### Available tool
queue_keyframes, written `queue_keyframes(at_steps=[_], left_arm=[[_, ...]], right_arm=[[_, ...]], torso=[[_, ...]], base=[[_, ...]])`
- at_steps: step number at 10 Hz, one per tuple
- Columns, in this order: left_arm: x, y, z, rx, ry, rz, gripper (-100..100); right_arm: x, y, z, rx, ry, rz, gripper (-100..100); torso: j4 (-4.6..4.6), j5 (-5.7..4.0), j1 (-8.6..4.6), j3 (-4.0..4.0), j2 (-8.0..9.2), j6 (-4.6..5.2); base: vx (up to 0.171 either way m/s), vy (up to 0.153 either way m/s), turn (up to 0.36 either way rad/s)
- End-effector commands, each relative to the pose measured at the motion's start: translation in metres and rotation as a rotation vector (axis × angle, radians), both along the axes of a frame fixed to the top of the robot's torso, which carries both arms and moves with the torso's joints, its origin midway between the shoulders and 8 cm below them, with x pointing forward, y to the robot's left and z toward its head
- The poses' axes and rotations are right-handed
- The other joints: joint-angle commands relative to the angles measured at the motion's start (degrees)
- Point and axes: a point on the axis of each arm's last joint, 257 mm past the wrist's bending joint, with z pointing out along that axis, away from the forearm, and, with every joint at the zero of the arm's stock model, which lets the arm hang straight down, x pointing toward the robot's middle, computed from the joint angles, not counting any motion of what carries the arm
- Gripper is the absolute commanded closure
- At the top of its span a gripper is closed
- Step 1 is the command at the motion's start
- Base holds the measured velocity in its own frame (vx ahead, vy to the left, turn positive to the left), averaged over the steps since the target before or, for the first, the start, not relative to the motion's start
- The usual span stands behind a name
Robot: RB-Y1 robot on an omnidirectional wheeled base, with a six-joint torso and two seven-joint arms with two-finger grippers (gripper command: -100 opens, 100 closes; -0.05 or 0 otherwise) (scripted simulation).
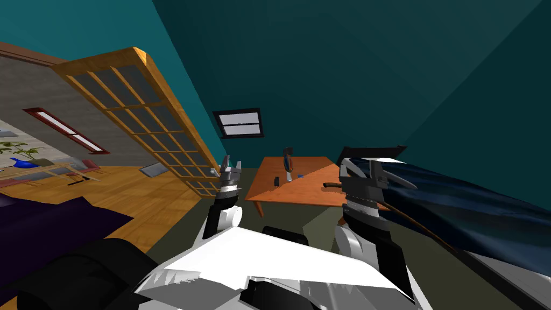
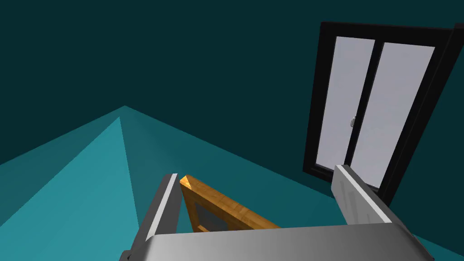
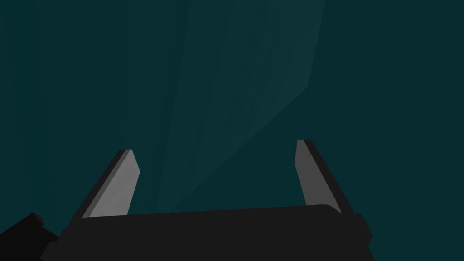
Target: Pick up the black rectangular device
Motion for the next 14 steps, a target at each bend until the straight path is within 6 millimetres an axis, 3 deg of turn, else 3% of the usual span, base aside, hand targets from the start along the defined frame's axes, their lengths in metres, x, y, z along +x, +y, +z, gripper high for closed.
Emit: queue_keyframes(at_steps=[1,7,9,10,14], left_arm=[[0.003,-0.008,-0.002,0.048,0.017,-0.019,-100],[0.017,-0.041,-0.025,0.245,0.099,-0.082,-100],[0.023,-0.060,-0.046,0.362,0.150,-0.110,-100],[0.023,-0.061,-0.046,0.376,0.152,-0.117,-100],[0.029,-0.091,-0.090,0.597,0.233,-0.166,-100]], right_arm=[[0.000,0.000,0.000,0.000,0.000,0.000,0],[0.000,0.000,0.000,0.000,0.000,0.000,0],[0.000,0.000,0.000,0.000,0.000,0.000,0],[0.000,0.000,0.000,0.000,0.000,0.000,0],[0.000,0.000,0.000,0.000,0.000,0.000,0]], torso=[[0.00,0.00,0.00,0.00,0.00,0.00],[0.08,-0.02,-0.10,0.22,0.38,0.03],[0.08,-0.03,-0.14,0.20,0.35,0.02],[0.09,-0.04,-0.15,0.25,0.44,0.03],[0.10,-0.03,-0.10,0.25,0.41,-0.03]], base=[[-0.032,-0.009,-0.071],[-0.084,-0.028,-0.123],[-0.102,-0.047,-0.217],[-0.091,-0.027,-0.094],[-0.101,-0.044,-0.207]])
